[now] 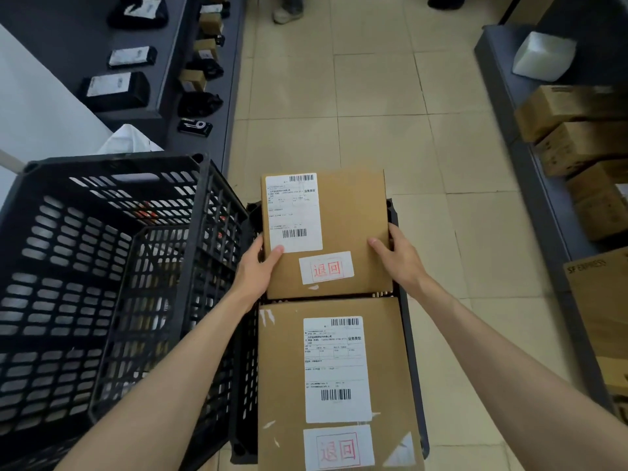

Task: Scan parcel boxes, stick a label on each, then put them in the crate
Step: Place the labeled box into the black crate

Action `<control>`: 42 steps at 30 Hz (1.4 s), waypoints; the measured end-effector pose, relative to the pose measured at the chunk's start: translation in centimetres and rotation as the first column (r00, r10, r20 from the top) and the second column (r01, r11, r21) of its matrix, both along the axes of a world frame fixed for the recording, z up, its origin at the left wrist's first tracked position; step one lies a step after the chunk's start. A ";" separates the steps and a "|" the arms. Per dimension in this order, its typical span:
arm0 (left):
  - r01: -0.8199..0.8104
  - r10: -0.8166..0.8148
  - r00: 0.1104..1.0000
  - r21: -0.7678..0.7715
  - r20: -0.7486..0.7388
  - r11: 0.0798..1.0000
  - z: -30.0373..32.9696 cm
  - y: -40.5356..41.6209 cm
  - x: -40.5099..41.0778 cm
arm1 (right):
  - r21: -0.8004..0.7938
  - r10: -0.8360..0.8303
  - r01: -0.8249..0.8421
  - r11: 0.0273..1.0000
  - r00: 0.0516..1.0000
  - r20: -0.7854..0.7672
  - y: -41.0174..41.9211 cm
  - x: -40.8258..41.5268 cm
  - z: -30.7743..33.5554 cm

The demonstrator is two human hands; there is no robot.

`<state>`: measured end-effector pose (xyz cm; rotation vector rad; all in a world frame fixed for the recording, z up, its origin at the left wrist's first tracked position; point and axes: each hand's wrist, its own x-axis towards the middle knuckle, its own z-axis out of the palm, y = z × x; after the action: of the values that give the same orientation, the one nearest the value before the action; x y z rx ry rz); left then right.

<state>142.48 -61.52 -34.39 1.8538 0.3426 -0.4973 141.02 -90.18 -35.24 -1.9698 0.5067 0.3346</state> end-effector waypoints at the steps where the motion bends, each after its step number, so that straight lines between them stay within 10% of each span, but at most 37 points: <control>1: 0.009 -0.009 1.000 0.004 0.017 1.000 0.7 -0.1 0.4 | -0.010 -0.005 0.005 1.000 1.000 0.014 -0.1 0.3 0.5; 16: -0.041 0.030 0.977 0.052 0.210 0.998 9.9 0.4 -4.4 | -0.107 0.009 0.005 0.994 0.992 0.129 0.5 -4.2 10.8; 42: 0.027 -0.032 0.999 0.144 0.034 0.989 7.5 2.5 -25.5 | -0.196 -0.025 0.027 0.980 1.000 0.013 2.9 -26.1 9.4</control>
<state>116.94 -58.98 -26.87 2.0073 0.3346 -0.4693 114.87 -87.25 -25.81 -2.1518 0.5771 0.2659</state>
